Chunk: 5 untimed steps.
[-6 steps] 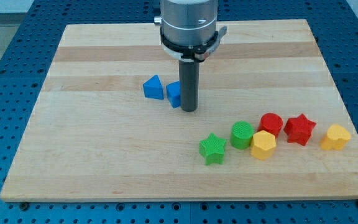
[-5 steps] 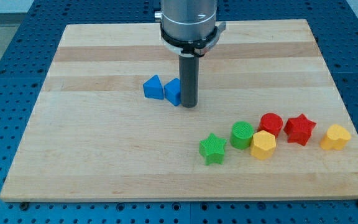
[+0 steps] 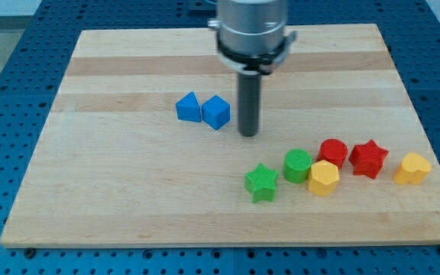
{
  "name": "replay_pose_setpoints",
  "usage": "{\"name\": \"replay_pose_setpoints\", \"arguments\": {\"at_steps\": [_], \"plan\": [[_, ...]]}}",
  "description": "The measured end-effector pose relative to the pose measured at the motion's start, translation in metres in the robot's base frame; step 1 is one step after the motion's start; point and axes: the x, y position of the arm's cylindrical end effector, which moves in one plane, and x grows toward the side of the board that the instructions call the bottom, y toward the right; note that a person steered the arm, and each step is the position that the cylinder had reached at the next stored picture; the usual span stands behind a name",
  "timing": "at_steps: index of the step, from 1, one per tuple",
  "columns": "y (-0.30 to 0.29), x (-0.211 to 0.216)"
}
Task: Nudge the yellow heart
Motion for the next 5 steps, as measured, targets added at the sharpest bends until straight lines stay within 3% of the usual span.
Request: {"name": "replay_pose_setpoints", "arguments": {"at_steps": [2, 3, 5], "plan": [[0.185, -0.021], [0.259, -0.003], [0.241, 0.062]]}}
